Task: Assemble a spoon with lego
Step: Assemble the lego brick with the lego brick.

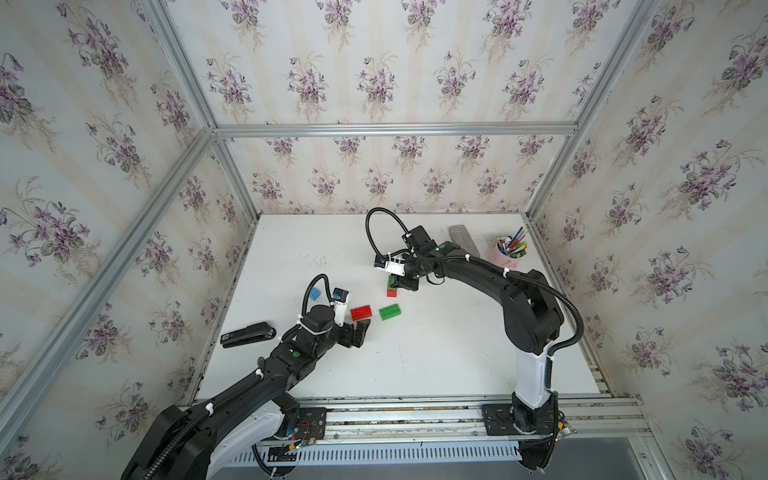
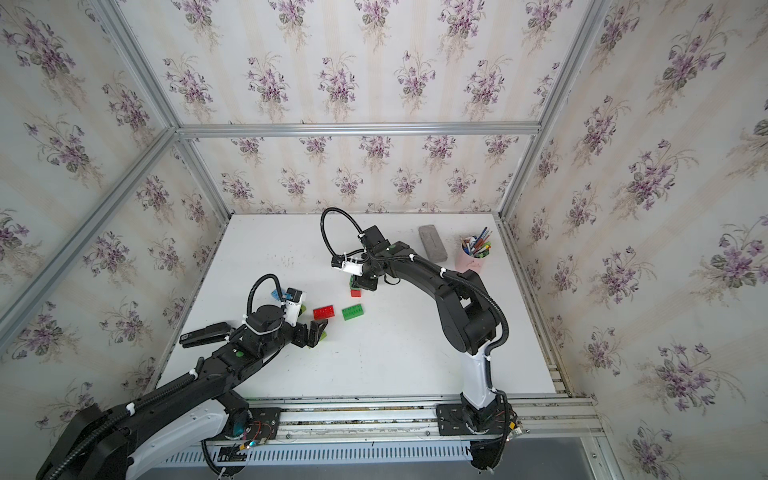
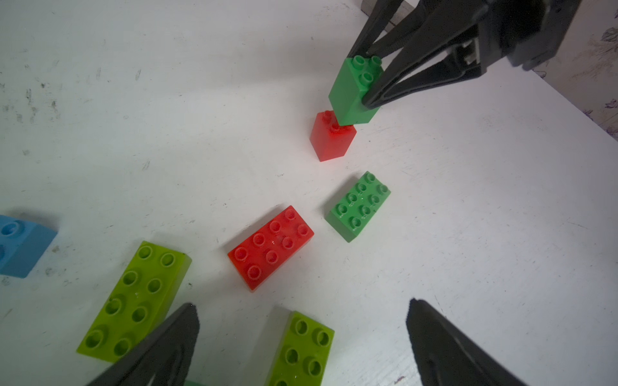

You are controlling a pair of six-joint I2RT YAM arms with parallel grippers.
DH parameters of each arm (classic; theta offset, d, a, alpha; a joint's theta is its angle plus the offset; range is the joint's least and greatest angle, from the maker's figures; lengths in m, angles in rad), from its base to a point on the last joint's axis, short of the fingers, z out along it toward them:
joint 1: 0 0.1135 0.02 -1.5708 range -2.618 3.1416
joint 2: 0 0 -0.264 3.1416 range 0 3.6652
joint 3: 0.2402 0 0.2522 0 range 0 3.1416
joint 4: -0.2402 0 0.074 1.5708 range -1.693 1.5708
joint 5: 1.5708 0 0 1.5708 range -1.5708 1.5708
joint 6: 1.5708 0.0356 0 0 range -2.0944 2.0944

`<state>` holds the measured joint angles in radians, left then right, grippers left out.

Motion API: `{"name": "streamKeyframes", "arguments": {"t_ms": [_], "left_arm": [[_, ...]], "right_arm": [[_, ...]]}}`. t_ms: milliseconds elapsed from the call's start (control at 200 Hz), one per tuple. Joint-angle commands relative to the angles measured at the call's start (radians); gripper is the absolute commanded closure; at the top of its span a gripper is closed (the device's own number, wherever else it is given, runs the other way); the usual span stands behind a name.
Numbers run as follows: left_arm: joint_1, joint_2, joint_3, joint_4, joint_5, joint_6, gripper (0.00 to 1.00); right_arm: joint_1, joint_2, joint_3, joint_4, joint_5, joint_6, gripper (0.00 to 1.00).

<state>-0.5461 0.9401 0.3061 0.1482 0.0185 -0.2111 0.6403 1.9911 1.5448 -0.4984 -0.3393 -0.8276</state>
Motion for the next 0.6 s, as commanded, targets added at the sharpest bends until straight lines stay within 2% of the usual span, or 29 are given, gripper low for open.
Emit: {"name": "streamKeyframes", "arguments": {"t_ms": [0, 595], "left_arm": [[-0.001, 0.002, 0.002, 0.022, -0.011, 0.000, 0.00], [-0.001, -0.003, 0.002, 0.010, -0.021, 0.001, 0.00]], "right_arm": [[-0.003, 0.018, 0.018, -0.033, -0.030, -0.013, 0.73], [-0.013, 0.086, 0.067, -0.087, -0.029, -0.024, 0.73]]}}
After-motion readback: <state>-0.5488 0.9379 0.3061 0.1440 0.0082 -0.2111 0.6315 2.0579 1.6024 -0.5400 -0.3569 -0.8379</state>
